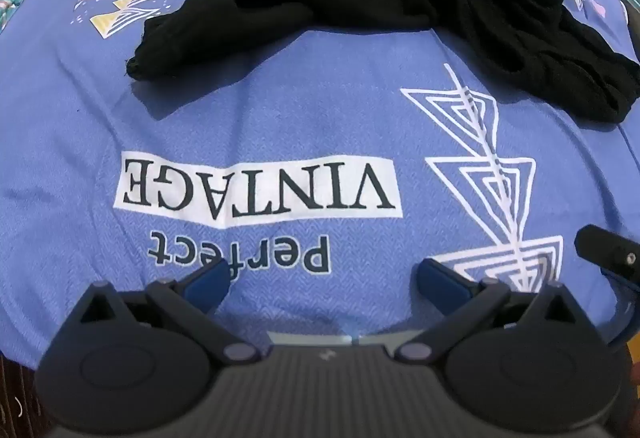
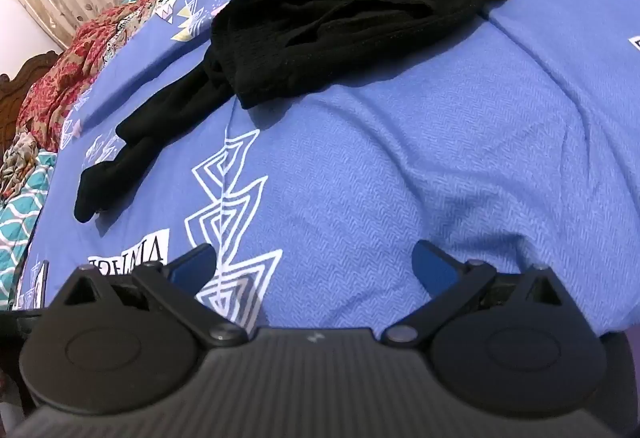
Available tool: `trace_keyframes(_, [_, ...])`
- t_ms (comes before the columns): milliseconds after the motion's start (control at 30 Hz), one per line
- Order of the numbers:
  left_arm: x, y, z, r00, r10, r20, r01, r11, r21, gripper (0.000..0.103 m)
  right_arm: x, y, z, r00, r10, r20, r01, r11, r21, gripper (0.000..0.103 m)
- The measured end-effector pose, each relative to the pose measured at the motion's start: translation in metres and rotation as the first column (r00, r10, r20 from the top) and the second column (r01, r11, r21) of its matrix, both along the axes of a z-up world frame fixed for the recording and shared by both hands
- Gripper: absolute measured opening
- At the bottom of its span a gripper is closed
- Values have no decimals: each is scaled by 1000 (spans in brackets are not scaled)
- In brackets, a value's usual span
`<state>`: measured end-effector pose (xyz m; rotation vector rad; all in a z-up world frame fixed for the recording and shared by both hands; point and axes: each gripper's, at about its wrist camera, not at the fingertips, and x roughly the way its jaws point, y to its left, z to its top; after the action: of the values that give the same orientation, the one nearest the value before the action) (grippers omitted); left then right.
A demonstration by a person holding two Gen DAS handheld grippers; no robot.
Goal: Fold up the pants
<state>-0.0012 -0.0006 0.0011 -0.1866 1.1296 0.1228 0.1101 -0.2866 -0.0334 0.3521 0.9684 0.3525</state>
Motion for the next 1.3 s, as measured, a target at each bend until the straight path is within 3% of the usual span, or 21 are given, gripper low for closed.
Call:
trace_keyframes(333, [0,-6,4,1000,-30,-7,30,999,35,103,1,-1,1,1000,-5,-1,5,1000,8,103])
trace_keyframes(733, [-2,2,3,999,-35,7,35,999,-2,103,0,0,0,1000,-14,3,14,1000,5,103])
trace_keyframes(1300, [-7,-9,1,998,-54,33,53,998,26,103,2,1,-3,1000,-12,6,12,1000,-7,103])
